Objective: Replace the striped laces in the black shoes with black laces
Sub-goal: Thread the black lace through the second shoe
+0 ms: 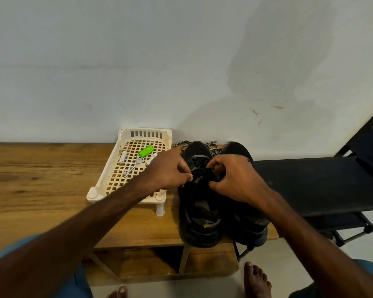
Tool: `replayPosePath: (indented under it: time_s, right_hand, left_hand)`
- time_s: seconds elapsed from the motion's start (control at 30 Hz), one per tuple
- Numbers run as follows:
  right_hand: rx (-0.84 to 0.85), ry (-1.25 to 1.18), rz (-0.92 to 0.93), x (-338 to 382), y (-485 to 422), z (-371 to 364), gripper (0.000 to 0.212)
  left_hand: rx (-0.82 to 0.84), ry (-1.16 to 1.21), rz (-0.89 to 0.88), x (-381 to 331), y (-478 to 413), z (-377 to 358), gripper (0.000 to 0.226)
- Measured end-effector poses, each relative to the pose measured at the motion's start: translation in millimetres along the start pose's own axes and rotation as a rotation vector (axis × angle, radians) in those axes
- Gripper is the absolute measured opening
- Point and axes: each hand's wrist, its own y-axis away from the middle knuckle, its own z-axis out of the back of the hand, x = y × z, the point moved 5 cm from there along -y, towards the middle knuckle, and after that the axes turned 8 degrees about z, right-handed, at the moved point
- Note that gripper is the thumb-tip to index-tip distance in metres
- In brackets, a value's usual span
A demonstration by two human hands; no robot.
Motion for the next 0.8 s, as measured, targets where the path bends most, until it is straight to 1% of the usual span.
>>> replayPosePath:
  time_s: [0.13,0.27,0.43,0.5,0.63,0.7,0.8]
  right_hand:
    - [0.011,-0.016,-0.035,-4,-2,1,0.050]
    - [-0.025,0.022,-0.031,4,-3,-5,0.053]
    - [-0.112,0.102,-0.034,11,-8,-11,0.044]
    - [-0.134,0.108,-0.043,10,-11,-11,0.041]
    - [-0.146,0.095,-0.066,8,-14,-7,0.038]
    - [-0.130,0.079,-0.065,8,-14,-9,0.038]
    - [-0.116,0.095,-0.052,10,-12,-9,0.040]
  left_hand:
    - [-0.030,0.006,0.016,4,-3,-3,0.007]
    - [-0.052,-0.033,-0.005,4,-3,-3,0.008]
    - [-0.021,-0.064,-0.037,4,-2,4,0.009]
    - [-0.058,-0.062,-0.030,5,1,9,0.008]
    - [-0.210,-0.081,0.056,12,19,17,0.005]
    - [-0.261,-0.108,0.106,20,33,13,0.016]
    - [-0.271,-0.193,0.183,31,57,-1,0.046]
